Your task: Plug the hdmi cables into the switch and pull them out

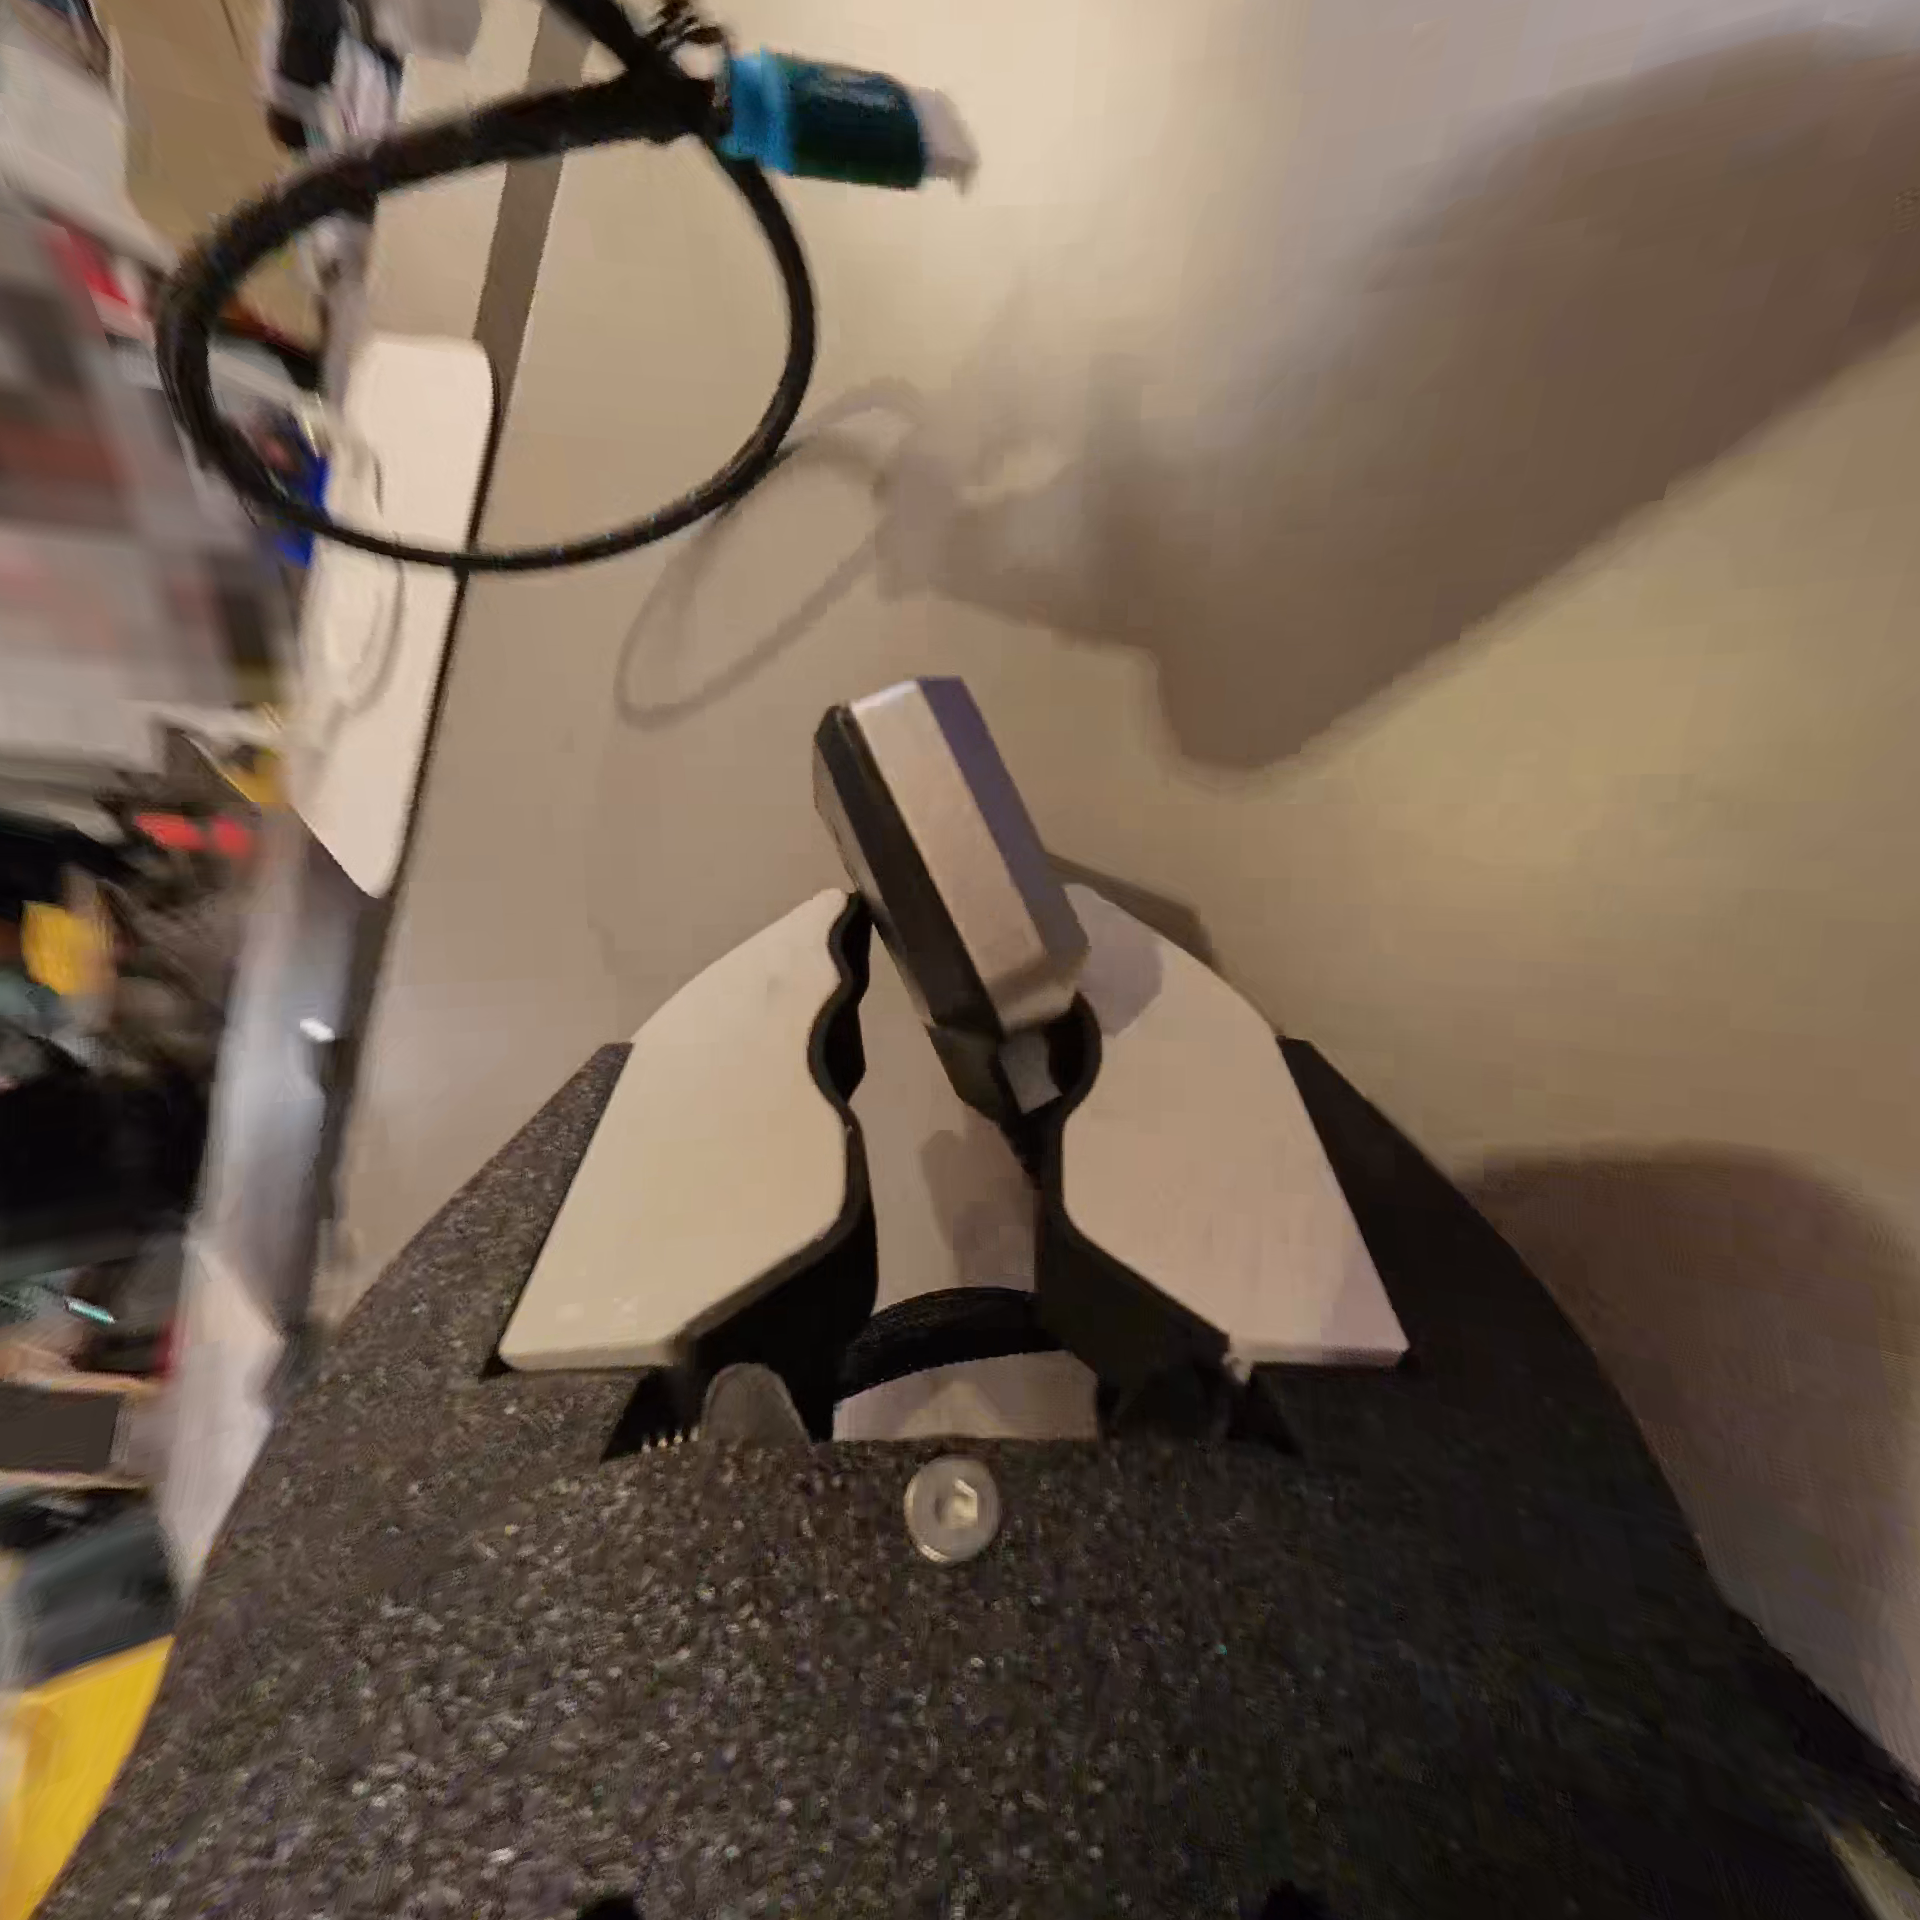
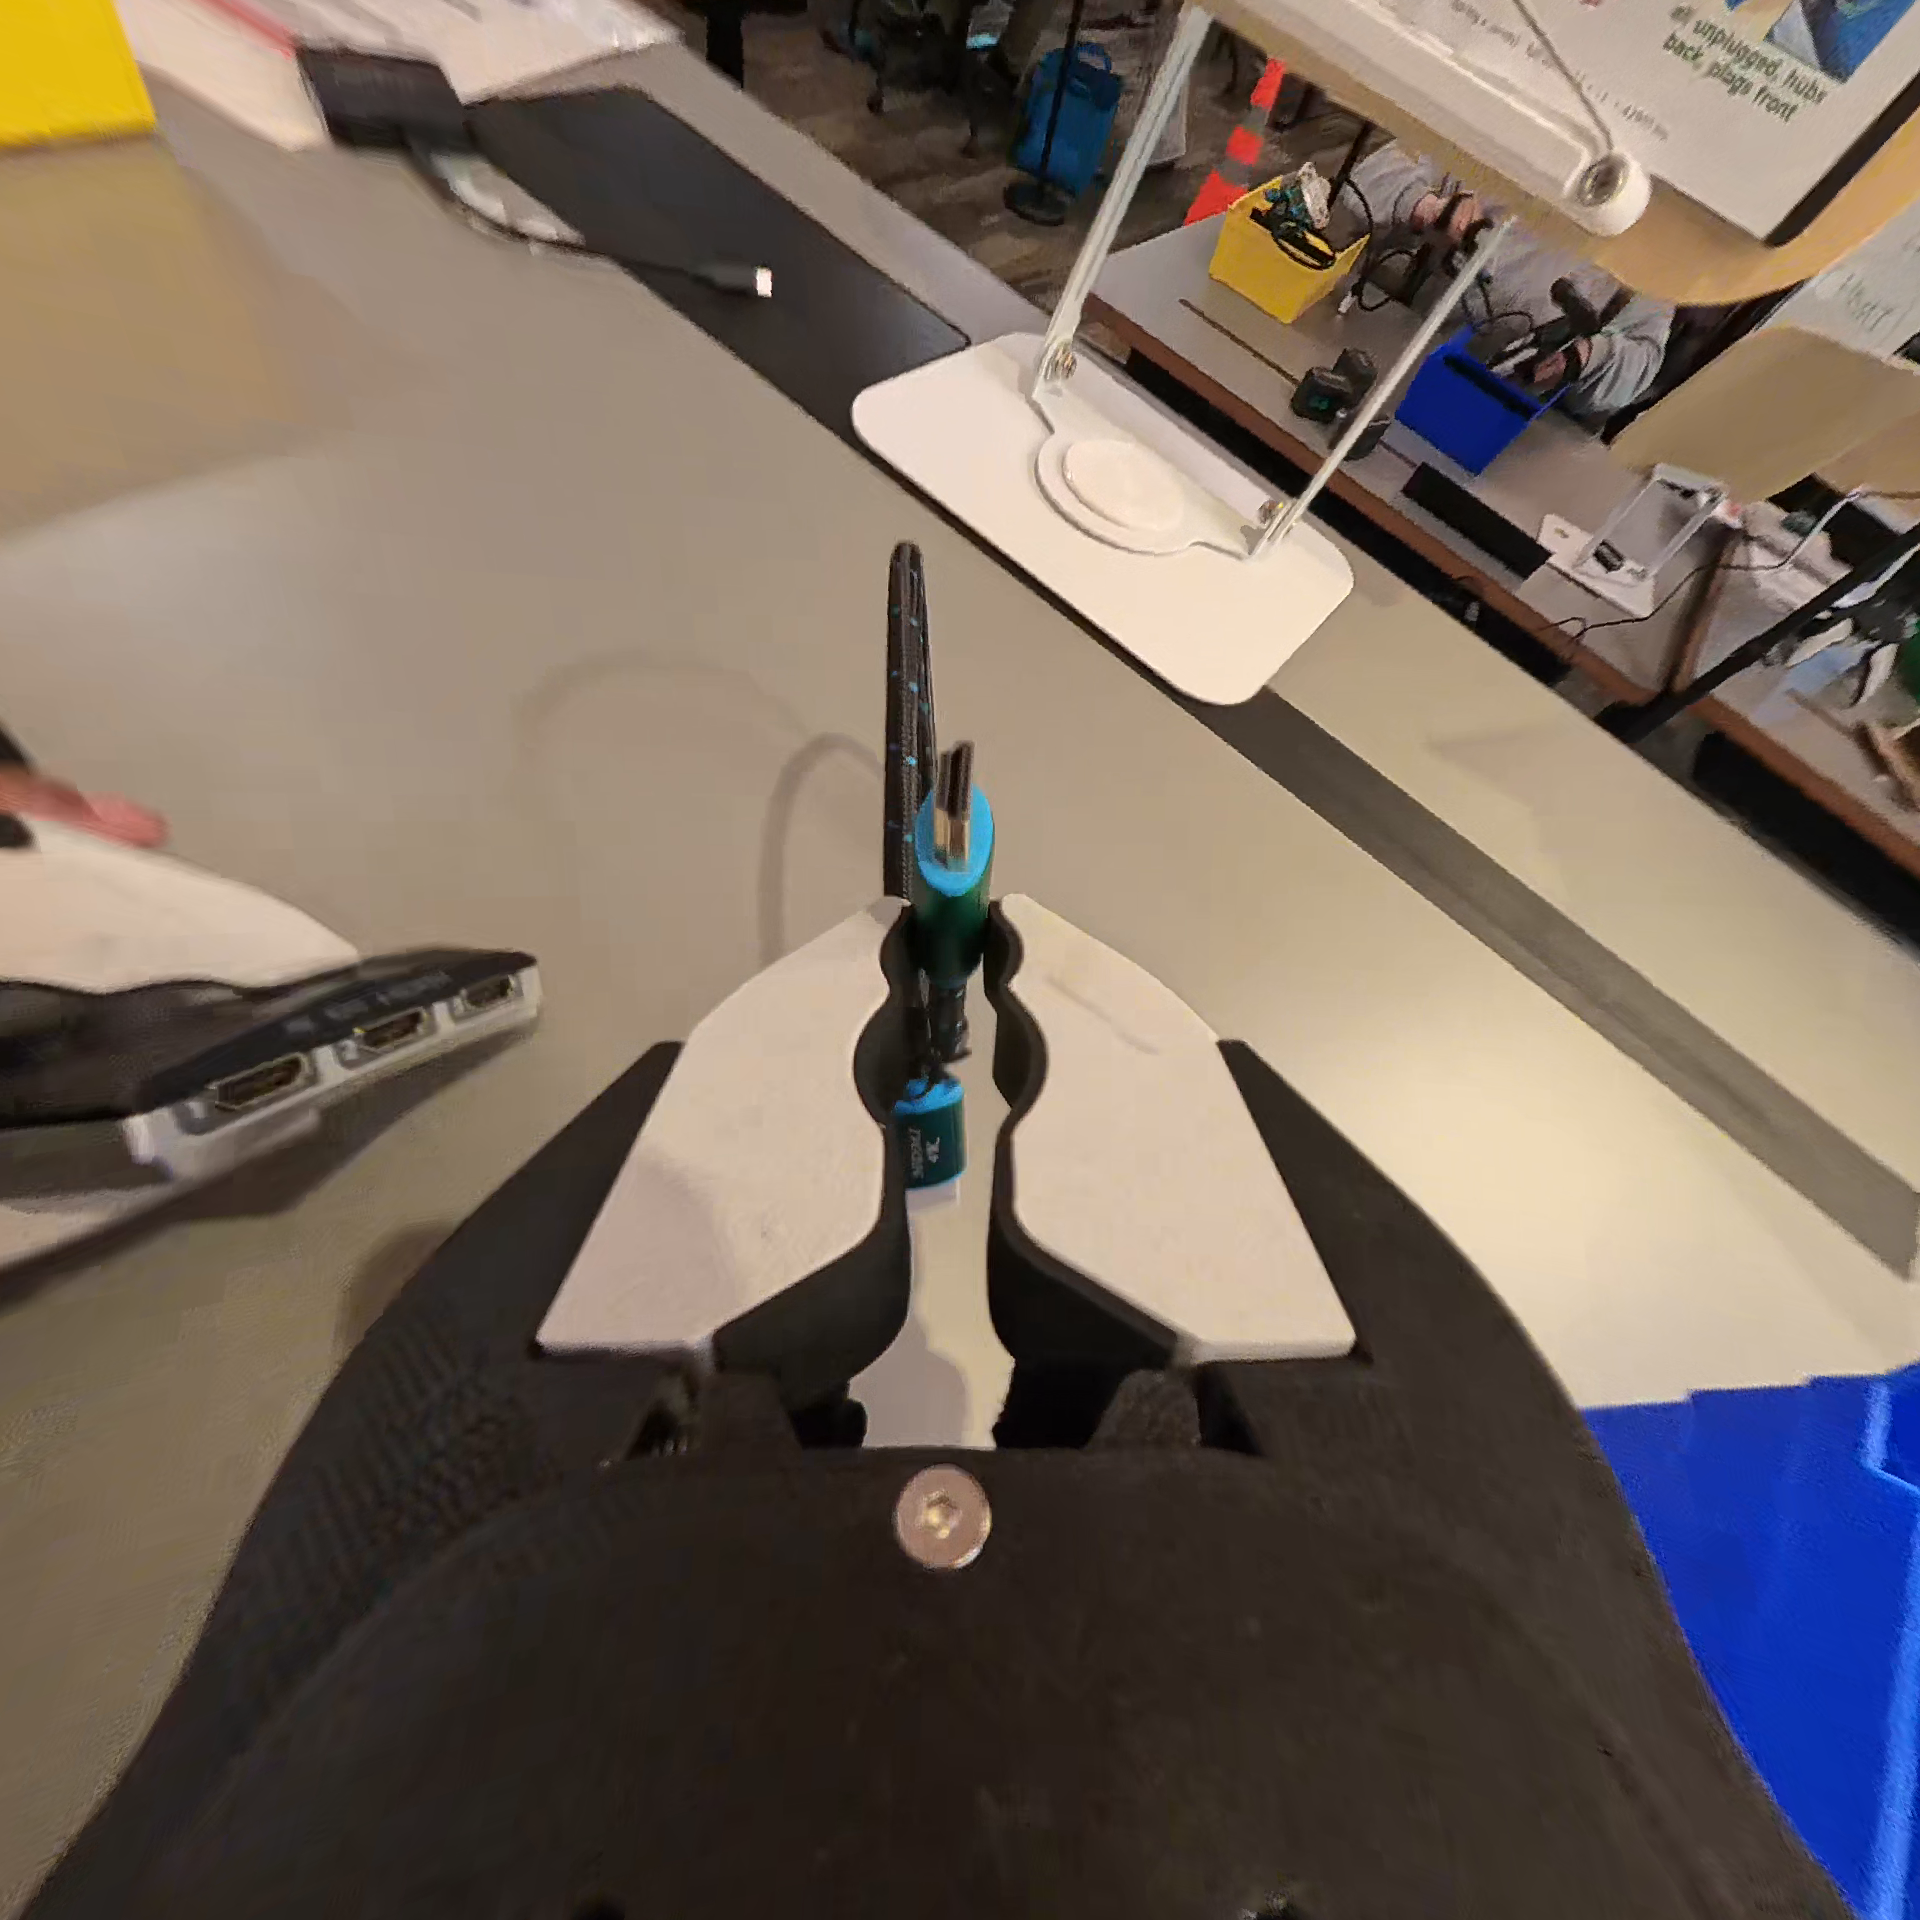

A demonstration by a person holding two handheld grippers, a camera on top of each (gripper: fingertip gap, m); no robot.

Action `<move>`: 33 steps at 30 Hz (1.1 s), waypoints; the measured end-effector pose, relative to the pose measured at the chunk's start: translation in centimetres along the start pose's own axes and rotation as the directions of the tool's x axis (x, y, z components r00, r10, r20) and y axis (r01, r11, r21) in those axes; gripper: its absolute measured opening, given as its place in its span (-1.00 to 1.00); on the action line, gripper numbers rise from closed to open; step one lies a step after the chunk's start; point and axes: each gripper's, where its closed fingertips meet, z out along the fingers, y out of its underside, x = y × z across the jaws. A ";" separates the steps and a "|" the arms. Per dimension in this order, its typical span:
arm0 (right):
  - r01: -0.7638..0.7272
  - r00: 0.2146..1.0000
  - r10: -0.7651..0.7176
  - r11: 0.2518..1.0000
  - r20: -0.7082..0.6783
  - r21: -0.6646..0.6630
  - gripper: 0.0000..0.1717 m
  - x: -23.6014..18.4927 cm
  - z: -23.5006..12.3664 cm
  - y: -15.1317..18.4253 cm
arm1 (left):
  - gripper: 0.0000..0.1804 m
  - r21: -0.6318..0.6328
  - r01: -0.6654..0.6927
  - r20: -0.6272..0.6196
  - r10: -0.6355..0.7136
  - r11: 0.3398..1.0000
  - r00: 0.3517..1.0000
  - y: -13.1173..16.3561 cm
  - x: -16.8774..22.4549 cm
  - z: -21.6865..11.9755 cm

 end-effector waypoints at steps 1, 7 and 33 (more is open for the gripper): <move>0.051 0.999 -0.052 0.998 -0.008 -0.022 -0.88 -0.1 -0.2 0.5 | -0.64 0.013 -0.129 0.022 0.128 0.992 0.991 0.2 0.1 0.0; 0.518 0.848 -0.531 0.826 0.003 -0.223 -0.86 -2.8 -0.7 5.7 | -0.68 0.117 -0.456 0.154 0.437 0.882 0.886 1.5 -0.2 -0.5; 0.755 0.652 -0.752 0.656 0.101 0.010 -0.31 -12.2 -3.5 4.6 | -0.75 0.208 -0.342 0.409 0.236 0.917 0.882 3.5 -2.0 -3.9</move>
